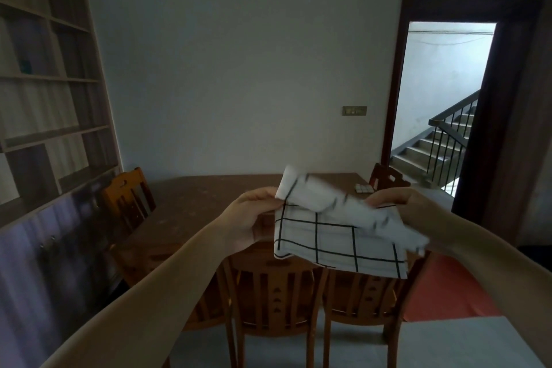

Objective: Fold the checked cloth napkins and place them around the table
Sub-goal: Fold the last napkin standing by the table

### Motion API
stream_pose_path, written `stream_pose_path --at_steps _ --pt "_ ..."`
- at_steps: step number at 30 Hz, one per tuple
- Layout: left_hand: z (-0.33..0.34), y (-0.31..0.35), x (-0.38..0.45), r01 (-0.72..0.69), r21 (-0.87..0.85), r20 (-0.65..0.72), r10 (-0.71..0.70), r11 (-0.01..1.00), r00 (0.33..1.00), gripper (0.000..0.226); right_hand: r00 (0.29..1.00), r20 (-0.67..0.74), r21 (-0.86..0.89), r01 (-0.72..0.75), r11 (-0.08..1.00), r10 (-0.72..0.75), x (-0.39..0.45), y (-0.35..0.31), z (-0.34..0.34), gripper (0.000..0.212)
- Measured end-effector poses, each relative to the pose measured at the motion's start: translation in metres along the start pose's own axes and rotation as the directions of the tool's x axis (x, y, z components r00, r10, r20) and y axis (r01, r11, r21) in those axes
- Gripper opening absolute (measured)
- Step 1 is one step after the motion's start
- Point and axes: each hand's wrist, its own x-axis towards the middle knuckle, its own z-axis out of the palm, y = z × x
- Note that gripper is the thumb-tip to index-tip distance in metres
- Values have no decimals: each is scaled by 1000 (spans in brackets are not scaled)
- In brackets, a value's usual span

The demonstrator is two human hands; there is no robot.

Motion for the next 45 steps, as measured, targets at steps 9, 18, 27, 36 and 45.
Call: stream_pose_path --at_steps 9,18,27,36,45 --pt "15 -3 1 183 -18 -68 -184 983 981 47 971 -122 -190 183 965 -208 16 -18 7 57" --pt "18 2 -5 140 278 -15 -142 950 990 20 963 -177 -204 165 965 -203 12 -17 0 51" --pt "28 16 -8 -119 741 81 88 661 993 15 985 82 -538 169 826 -149 -3 -31 8 49" --pt "32 27 -11 -237 758 130 215 608 968 8 885 2 -581 380 720 -465 14 -34 47 51" --pt "21 33 -17 -276 762 151 254 585 955 17 636 -54 -808 425 408 -770 11 -28 78 38"
